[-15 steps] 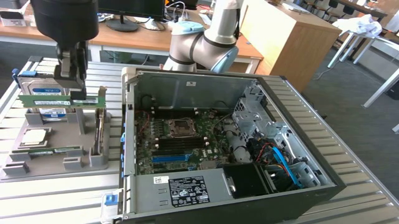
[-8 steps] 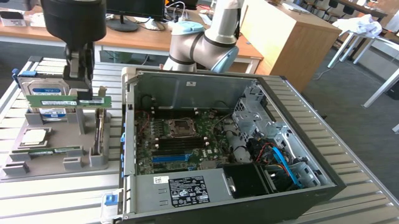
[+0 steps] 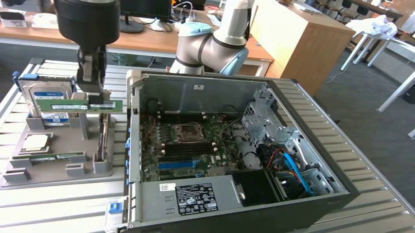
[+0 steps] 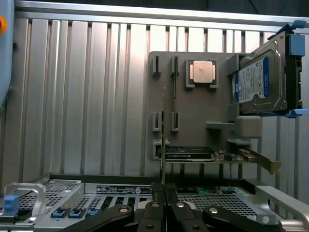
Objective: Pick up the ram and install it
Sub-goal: 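Pick up the ram and move it above insertion slot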
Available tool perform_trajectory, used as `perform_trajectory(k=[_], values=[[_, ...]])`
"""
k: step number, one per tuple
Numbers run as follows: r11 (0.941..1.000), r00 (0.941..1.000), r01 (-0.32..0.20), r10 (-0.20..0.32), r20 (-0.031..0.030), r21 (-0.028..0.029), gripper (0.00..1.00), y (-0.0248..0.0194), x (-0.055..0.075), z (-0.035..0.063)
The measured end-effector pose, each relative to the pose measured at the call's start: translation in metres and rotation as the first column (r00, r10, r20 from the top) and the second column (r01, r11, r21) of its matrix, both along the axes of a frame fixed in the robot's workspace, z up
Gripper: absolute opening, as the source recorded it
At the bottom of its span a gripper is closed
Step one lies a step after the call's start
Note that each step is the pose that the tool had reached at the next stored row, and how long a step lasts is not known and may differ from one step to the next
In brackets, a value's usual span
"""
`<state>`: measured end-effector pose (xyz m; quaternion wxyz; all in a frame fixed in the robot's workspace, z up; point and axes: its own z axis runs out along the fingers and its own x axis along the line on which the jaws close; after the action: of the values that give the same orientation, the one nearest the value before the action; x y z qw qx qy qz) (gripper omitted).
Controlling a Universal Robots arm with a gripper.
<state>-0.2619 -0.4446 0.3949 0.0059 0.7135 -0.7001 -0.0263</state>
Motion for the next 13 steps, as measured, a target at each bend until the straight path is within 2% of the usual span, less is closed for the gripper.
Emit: perform_trajectory(k=[13], values=[[1.0000, 1.0000, 0.000, 0.000, 0.0001, 0.0001, 0.11, 0.0000, 0.016, 0.0000]])
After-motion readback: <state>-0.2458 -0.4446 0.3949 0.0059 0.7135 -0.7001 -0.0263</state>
